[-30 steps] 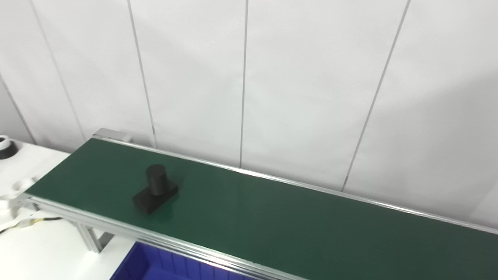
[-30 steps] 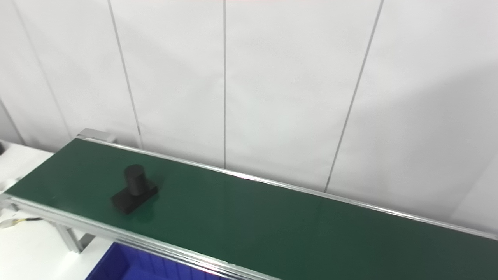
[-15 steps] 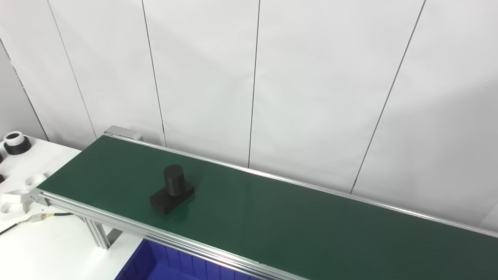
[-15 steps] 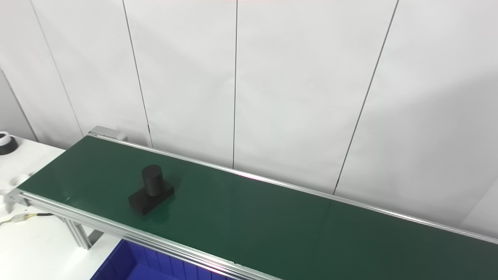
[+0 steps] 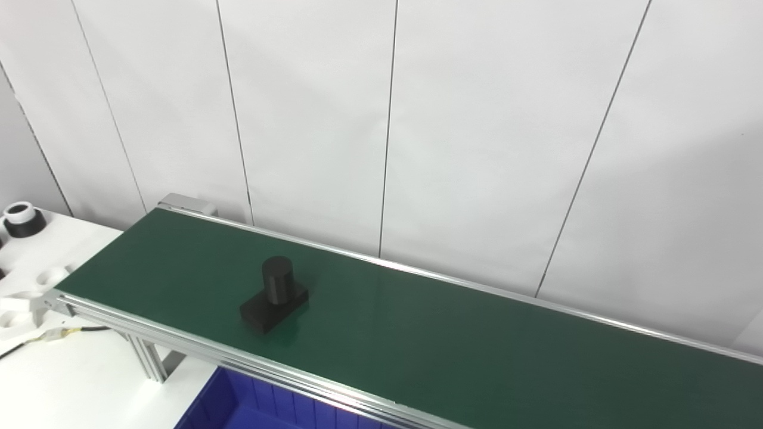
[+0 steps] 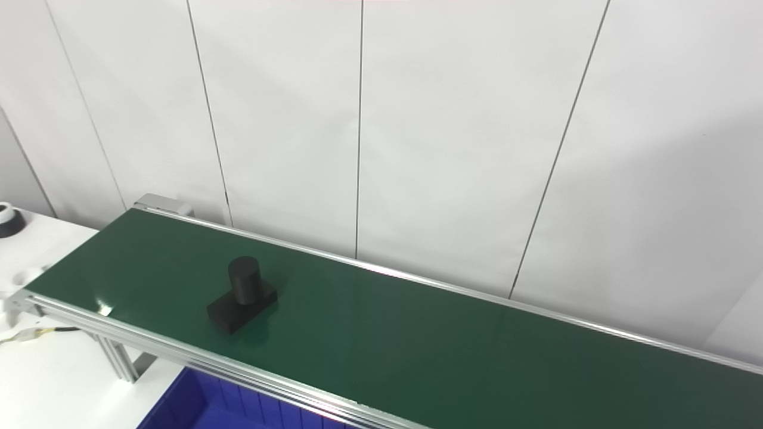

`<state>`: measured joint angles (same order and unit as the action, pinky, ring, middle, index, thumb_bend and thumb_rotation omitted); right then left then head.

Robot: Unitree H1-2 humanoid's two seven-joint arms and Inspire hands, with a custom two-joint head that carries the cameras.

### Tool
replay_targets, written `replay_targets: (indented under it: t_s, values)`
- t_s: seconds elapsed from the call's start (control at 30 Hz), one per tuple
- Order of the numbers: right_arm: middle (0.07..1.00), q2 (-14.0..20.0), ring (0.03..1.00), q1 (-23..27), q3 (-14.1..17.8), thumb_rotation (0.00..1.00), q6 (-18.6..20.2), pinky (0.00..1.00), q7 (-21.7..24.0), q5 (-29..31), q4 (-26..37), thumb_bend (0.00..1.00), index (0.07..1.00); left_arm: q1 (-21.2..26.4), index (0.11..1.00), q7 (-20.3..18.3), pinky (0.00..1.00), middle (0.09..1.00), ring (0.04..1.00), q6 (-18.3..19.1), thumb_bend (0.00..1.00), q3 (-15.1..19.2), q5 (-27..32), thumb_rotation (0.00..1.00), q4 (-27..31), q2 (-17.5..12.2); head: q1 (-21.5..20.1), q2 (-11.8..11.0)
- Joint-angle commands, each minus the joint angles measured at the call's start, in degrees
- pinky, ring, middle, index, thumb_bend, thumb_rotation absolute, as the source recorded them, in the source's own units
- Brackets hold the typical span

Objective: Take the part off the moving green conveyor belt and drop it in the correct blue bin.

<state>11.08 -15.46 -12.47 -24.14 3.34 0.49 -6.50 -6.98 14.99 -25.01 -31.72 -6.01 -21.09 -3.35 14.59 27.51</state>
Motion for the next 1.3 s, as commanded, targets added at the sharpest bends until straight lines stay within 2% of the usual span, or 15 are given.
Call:
replay_targets:
  t_s: [0.0,0.1,0.3,0.37,0.5,0.8,0.9,1.1,1.17,1.27]
  values:
    - [0.951,-0.64,0.943,-0.43,0.84,1.0,-2.79,0.95,1.86,1.15,4.54,0.92,1.0,0.28,0.931,0.81,0.86,0.908,0.915,-1.91,1.0,-0.01,-0.41,0.86,1.65,0.01,-0.23,0.1]
    - [0.946,-1.38,0.941,-0.61,1.49,1.0,-2.77,0.95,3.39,1.47,8.17,0.88,1.0,0.24,0.934,0.87,0.87,0.909,0.919,-1.91,0.98,-0.06,-0.44,0.86,1.79,-0.27,-0.8,0.21]
    - [0.957,-3.31,0.928,0.43,2.97,1.0,-2.77,0.95,5.03,3.37,15.0,0.96,0.986,0.24,0.941,0.75,0.88,0.911,0.921,-1.91,0.98,-0.06,-0.37,0.87,1.62,-0.58,-1.52,0.14]
    - [0.953,-3.77,0.912,1.4,3.71,1.0,-2.76,0.91,5.21,3.72,16.53,0.99,0.985,0.39,0.94,1.11,0.88,0.911,0.921,-1.91,0.99,-0.22,-0.72,0.88,1.44,-0.69,-1.74,0.08]
    - [0.942,-4.58,0.887,4.93,5.58,1.0,-2.75,0.85,4.89,2.83,17.79,0.99,0.991,0.64,0.937,1.1,0.88,0.914,0.925,-1.91,0.99,-0.38,-0.63,0.87,1.26,-0.7,-1.78,-0.04]
    - [0.963,-5.97,0.911,16.08,8.17,1.0,-2.21,0.88,3.57,2.42,12.51,1.0,1.0,0.97,0.938,0.3,0.88,0.915,0.925,-1.91,0.98,0.01,0.17,0.87,0.99,-0.44,-2.46,-0.29]
    - [0.964,-5.53,0.91,19.68,9.0,0.97,-2.44,0.88,3.84,2.68,9.38,1.0,1.0,1.03,0.94,0.31,0.87,0.916,0.923,-1.91,0.97,0.08,0.35,0.86,0.79,-0.27,-2.45,-0.6]
    - [0.947,-3.8,0.9,24.89,10.42,0.89,-2.68,0.84,5.64,3.36,3.83,1.0,0.995,1.74,0.936,1.05,0.87,0.923,0.925,-1.91,0.99,-0.34,-0.45,0.87,0.27,-0.3,-1.97,-1.19]
    - [0.945,-3.6,0.902,26.18,10.64,0.82,-2.7,0.84,6.39,3.89,2.57,1.0,0.99,1.96,0.936,0.98,0.87,0.922,0.925,-1.91,0.98,-0.29,-0.26,0.87,-0.02,-0.24,-2.12,-1.24]
    - [0.94,-3.46,0.897,28.47,10.93,0.77,-2.71,0.83,7.21,4.37,0.48,1.0,0.987,2.23,0.937,0.73,0.86,0.922,0.922,-1.91,0.96,-0.2,0.09,0.86,-0.47,-0.19,-2.24,-1.31]
